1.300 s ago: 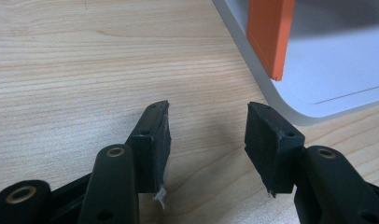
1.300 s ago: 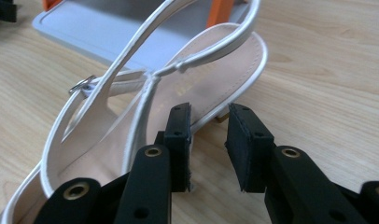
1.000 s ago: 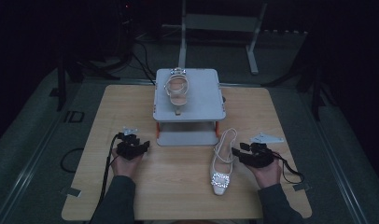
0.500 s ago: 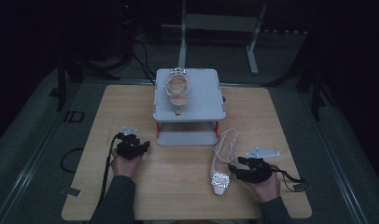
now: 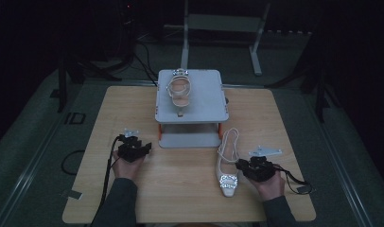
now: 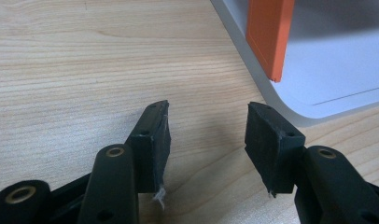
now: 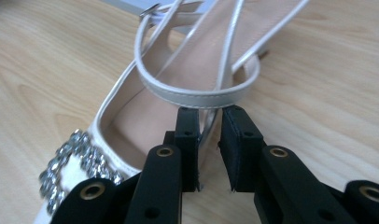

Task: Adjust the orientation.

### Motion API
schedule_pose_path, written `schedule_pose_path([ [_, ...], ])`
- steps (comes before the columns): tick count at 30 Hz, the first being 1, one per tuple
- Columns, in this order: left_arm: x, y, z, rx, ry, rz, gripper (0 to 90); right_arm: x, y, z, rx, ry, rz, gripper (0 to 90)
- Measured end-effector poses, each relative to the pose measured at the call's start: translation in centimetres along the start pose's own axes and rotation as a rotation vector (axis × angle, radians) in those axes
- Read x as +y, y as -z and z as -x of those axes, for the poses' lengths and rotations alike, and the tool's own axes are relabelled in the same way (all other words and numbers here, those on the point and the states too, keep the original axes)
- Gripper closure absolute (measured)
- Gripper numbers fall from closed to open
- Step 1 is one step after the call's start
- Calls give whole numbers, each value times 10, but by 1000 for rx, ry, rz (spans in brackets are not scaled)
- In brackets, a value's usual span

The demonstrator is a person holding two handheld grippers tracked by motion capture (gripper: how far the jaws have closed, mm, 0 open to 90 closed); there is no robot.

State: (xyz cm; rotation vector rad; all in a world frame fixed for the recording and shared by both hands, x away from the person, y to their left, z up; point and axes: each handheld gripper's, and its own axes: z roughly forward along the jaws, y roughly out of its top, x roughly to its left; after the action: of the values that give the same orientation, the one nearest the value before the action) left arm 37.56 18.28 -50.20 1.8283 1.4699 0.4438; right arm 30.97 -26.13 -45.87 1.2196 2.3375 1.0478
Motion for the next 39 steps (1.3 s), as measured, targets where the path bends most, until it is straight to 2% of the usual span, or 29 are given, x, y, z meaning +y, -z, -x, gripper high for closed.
schedule_pose_path([
  [14, 0, 0, -1, -4, 2, 3, 501, 11, 1, 18, -148, 34, -17, 756],
  [20, -1, 0, -1, -5, 3, 5, 501, 18, 3, 28, -176, 26, -3, 746],
  [22, -1, 0, -1, -7, 3, 6, 501, 19, 4, 31, -214, 30, -3, 752],
  [24, -1, 0, -2, -7, 4, 6, 501, 18, 7, 36, -175, -6, 8, 737],
  [27, -1, 0, -2, -6, 5, 8, 501, 14, 11, 37, -155, -16, 14, 708],
  [29, -1, 0, -2, -5, 5, 9, 501, 9, 14, 34, -123, -24, 18, 642],
  [31, -1, 0, -1, -4, 5, 9, 501, 6, 16, 30, -86, -28, 33, 559],
  [33, -1, 0, -1, -4, 5, 9, 500, 2, 18, 25, -44, -35, 53, 426],
  [36, -1, 0, -1, -3, 5, 10, 500, -1, 21, 15, -15, -39, 82, 300],
  [38, -1, 0, -1, -3, 5, 11, 500, -3, 19, 8, 4, -24, 69, 214],
  [39, -1, 0, -1, -4, 5, 12, 500, -4, 18, 6, -3, -16, 66, 184],
])
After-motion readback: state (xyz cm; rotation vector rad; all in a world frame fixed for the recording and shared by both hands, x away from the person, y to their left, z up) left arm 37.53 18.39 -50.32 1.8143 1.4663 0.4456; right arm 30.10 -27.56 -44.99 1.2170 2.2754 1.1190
